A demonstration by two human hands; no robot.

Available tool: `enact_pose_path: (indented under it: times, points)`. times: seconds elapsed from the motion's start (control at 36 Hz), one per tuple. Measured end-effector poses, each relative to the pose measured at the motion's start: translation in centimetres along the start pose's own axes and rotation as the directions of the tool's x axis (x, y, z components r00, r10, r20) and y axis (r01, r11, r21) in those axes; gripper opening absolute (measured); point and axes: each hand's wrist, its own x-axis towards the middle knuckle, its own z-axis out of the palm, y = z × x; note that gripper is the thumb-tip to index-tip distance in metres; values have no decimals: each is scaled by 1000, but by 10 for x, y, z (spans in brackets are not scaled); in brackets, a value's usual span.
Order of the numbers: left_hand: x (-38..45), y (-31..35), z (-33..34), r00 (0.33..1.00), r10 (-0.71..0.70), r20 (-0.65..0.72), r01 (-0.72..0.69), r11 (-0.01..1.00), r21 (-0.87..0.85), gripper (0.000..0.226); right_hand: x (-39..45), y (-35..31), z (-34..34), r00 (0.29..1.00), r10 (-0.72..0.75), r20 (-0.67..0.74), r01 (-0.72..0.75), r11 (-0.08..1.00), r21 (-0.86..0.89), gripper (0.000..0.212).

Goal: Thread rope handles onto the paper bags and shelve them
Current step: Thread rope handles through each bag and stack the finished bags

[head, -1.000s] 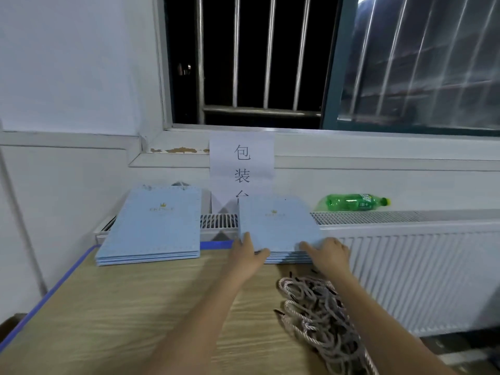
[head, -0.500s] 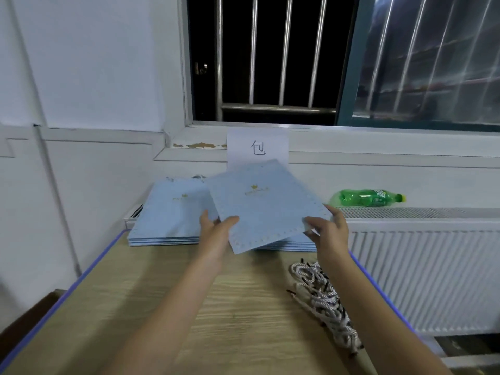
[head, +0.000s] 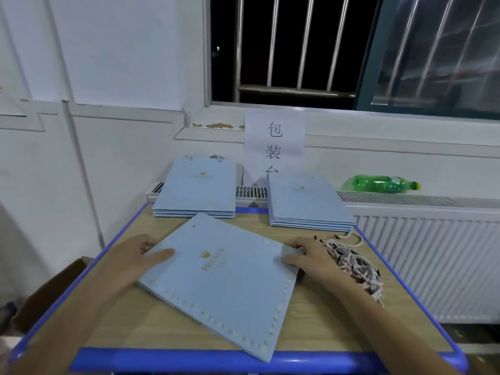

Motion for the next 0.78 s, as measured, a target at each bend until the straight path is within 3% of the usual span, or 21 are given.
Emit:
enact_pose_path:
  times: [0.08, 0.17, 0.19, 0.31, 0.44, 0.53, 0.67, 0.78]
  points:
    - [-1, 2, 3, 998, 58, -23, -52, 975, 217, 42, 1, -1, -2, 993, -95, 66, 109, 962, -252, 14]
    - [-4, 5, 4, 999, 10, 39, -18, 974, 224, 36, 6, -9, -10, 985, -146, 89, 169, 909, -380, 33]
    - [-3, 5, 4, 998, 4, 58, -17, 974, 224, 34, 9, -13, -15, 987, -146, 64, 159, 899, -408, 32]
    - [-3, 2, 4, 993, 21, 114, -47, 972, 230, 36, 35, -7, -37, 983, -82, -163, -10, 868, -497, 18]
    - [-2, -1, 3, 988, 21, 150, -59, 965, 254, 38, 52, -1, -47, 967, 155, -201, -250, 712, -656, 27]
    - [-1, 1, 2, 988, 3, 153, -54, 942, 331, 44, 54, 1, -46, 962, 186, -200, -273, 663, -697, 32]
    - [6, 8, 6, 991, 9, 134, -66, 903, 424, 47, 54, -8, -41, 958, 205, -202, -285, 572, -769, 5]
    - [12, 11, 9, 983, -30, 182, -40, 929, 367, 44, 57, -11, -38, 957, 175, -230, -288, 635, -717, 3]
